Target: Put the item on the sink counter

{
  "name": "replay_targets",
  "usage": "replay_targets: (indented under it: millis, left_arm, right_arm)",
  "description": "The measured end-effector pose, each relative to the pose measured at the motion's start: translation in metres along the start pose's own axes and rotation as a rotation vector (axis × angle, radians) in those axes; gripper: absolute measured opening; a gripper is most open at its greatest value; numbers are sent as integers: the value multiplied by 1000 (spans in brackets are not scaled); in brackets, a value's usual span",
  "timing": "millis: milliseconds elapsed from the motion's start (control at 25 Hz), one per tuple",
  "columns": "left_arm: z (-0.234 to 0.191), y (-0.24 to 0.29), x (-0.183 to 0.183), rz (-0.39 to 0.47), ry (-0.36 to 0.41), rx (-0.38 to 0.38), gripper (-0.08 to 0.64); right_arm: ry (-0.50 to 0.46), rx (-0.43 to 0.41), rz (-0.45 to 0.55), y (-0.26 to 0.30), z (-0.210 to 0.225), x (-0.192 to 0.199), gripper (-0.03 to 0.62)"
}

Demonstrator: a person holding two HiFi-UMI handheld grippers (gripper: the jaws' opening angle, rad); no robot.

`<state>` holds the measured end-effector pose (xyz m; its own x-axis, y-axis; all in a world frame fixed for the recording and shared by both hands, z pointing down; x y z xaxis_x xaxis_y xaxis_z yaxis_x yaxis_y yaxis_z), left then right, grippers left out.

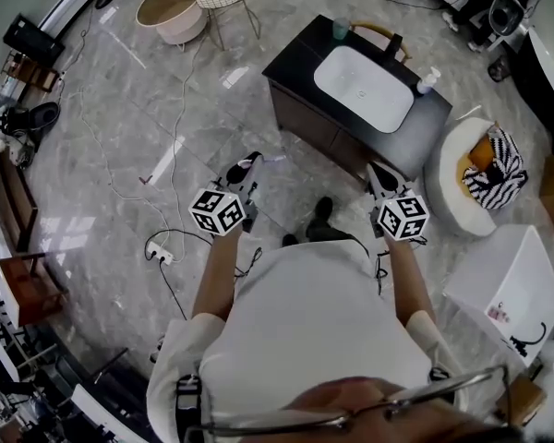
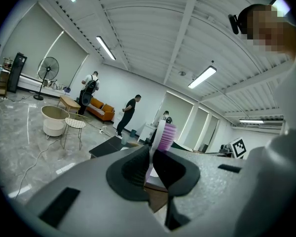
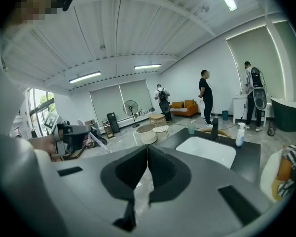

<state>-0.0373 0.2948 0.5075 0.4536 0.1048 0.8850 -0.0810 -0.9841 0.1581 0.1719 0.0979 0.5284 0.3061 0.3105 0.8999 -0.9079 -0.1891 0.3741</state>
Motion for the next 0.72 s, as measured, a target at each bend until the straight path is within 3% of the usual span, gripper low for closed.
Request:
replay_targets:
  millis: [720]
  left_arm:
    - [3,131,-29,-1,25,-67,28]
  right_arm:
    - [12,-70,-3,69,122,-48,6]
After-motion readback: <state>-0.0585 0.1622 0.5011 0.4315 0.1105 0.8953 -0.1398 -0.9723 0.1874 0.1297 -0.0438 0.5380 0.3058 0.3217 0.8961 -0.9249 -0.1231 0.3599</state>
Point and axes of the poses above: the fingertips, and each gripper's own axes: y forward along the fingers, z to its right, x out of its underside, the point moved 2 cm from there along -y, backward along the fingers, and after that the axes turned 1 degree about x, right-handed, at the moved point
